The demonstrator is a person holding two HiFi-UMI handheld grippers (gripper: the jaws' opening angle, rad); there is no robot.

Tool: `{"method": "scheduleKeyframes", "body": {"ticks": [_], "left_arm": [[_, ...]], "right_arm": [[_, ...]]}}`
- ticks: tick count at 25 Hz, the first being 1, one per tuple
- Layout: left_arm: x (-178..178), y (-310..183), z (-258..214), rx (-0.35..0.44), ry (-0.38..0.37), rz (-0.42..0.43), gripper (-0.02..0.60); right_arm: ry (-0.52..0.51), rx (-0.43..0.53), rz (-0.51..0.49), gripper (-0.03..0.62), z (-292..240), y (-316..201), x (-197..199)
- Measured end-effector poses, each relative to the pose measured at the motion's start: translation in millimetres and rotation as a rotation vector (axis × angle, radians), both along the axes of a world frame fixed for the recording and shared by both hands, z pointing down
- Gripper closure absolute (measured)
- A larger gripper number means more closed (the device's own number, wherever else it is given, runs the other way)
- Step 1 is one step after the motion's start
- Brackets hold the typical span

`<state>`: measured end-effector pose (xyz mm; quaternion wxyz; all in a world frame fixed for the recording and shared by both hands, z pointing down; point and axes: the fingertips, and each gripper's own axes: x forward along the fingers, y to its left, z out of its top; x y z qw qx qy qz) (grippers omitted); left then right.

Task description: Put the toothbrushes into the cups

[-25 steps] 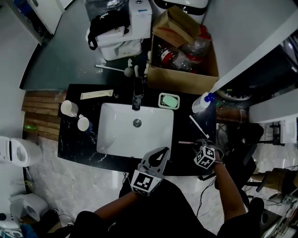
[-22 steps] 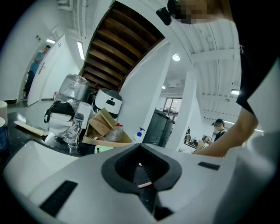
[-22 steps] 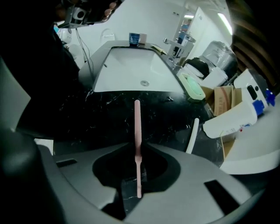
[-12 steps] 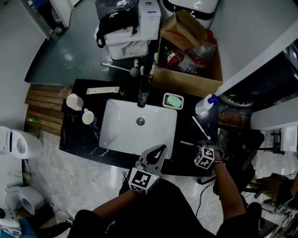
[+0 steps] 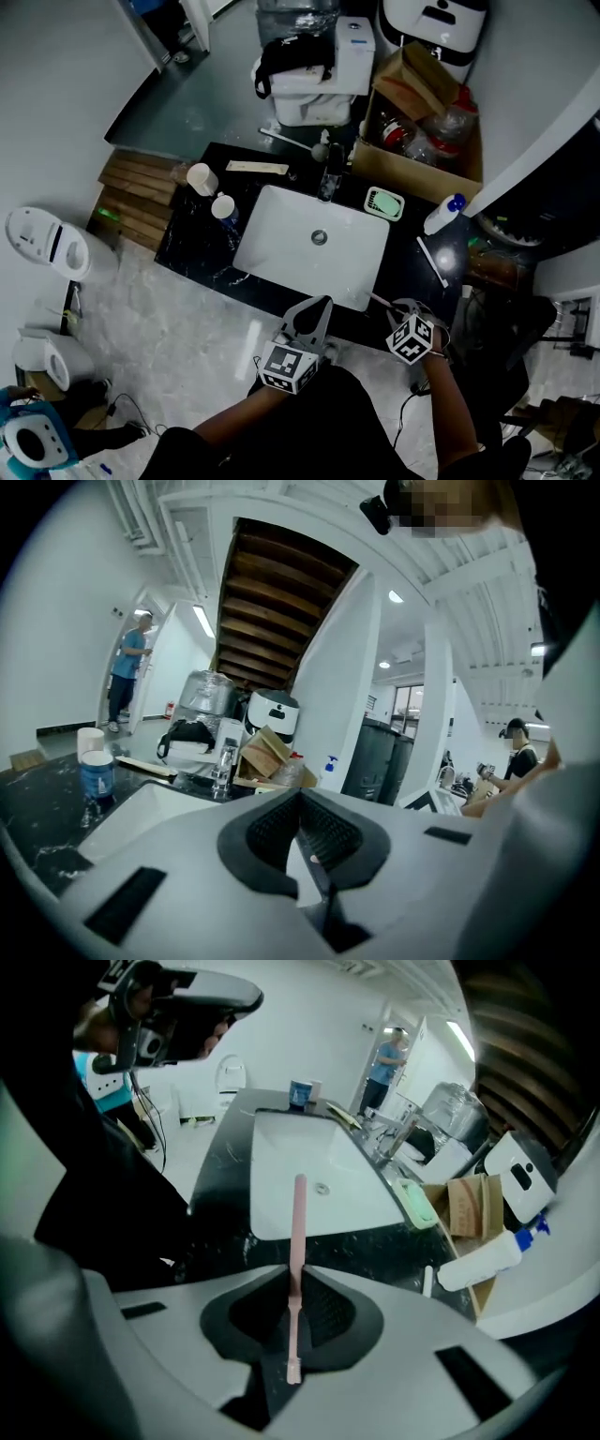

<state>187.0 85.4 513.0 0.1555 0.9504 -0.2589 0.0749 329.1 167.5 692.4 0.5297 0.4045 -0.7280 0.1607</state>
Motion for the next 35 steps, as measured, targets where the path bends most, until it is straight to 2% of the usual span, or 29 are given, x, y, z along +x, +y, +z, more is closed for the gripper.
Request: {"method": "scheduleKeyframes", "body": {"ticks": [3, 8, 15, 19, 24, 29, 35], "left_arm": [[-24.1, 9.5, 3.8, -0.013, -0.019, -0.071, 0.568], [-51.7, 18.9, 10.3, -0.017, -0.051, -0.123, 0.568], [-84.7, 19.3, 16.0, -0.030, -0.031, -0.213, 0.568], [-115.6, 10.3, 14.2, -0.027, -0.007, -0.270, 0.568], [-167.4, 0.3, 11.3, -0.023, 0.014, -0.333, 0.568], [-229.4, -15.2, 8.8, -0.036, 0.042, -0.372, 0.568], [-313.5, -48.2, -3.3, -0.006, 0.072, -0.393, 0.568]], "right_arm": [[-0.052, 0.028, -0.020, 0.537, -15.1, 2.5, -33.6], [-0.149, 0.047, 0.010, 0.537, -32.7, 1.6, -75.7], [-0.225, 0.049, 0.086, 0.537, -45.9, -7.5, -106.4], [-0.239, 0.040, 0.076, 0.537, -48.5, -23.6, -135.9], [-0.294, 0.066, 0.073, 0.537, -54.7, -53.2, -187.8], [-0.277, 0.066, 0.054, 0.537, -67.9, -73.7, -251.4], [-0.323, 0.111, 0.104, 0.537, -86.8, -111.7, -340.2]]}}
